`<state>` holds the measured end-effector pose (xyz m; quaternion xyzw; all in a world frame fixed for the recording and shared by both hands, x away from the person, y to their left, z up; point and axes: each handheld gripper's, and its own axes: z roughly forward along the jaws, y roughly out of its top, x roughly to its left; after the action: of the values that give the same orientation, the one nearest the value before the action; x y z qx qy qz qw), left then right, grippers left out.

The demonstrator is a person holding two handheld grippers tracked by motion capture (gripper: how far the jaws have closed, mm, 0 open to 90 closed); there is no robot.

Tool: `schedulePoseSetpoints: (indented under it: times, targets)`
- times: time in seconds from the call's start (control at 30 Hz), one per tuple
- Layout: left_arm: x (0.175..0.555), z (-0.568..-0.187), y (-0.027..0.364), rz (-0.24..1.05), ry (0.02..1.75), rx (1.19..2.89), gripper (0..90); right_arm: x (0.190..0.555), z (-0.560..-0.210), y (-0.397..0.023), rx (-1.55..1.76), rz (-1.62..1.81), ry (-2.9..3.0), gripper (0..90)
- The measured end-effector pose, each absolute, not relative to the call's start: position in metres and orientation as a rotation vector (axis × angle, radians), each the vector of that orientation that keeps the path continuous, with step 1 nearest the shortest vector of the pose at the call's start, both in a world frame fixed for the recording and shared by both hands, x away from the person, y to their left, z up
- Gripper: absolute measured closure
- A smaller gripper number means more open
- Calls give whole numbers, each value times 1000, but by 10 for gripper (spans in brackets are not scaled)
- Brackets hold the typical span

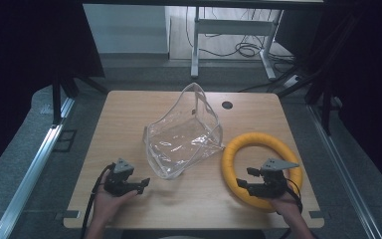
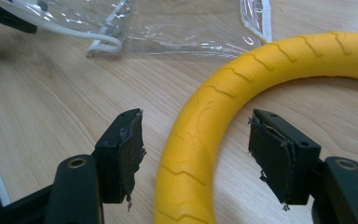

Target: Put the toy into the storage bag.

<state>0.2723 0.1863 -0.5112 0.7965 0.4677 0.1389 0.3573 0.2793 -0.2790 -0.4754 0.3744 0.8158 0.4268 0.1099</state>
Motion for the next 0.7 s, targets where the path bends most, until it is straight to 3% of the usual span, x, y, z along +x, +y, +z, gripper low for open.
schedulePoseSetpoints:
  times: [0.3, 0.7]
  targets:
    - [273, -512, 185, 359, 1206, 2059, 252, 286, -465, -277, 1074, 1046, 2585, 326]
    - [273, -512, 186, 371, 1209, 2060, 252, 289, -478, -263, 996, 649, 2844, 318]
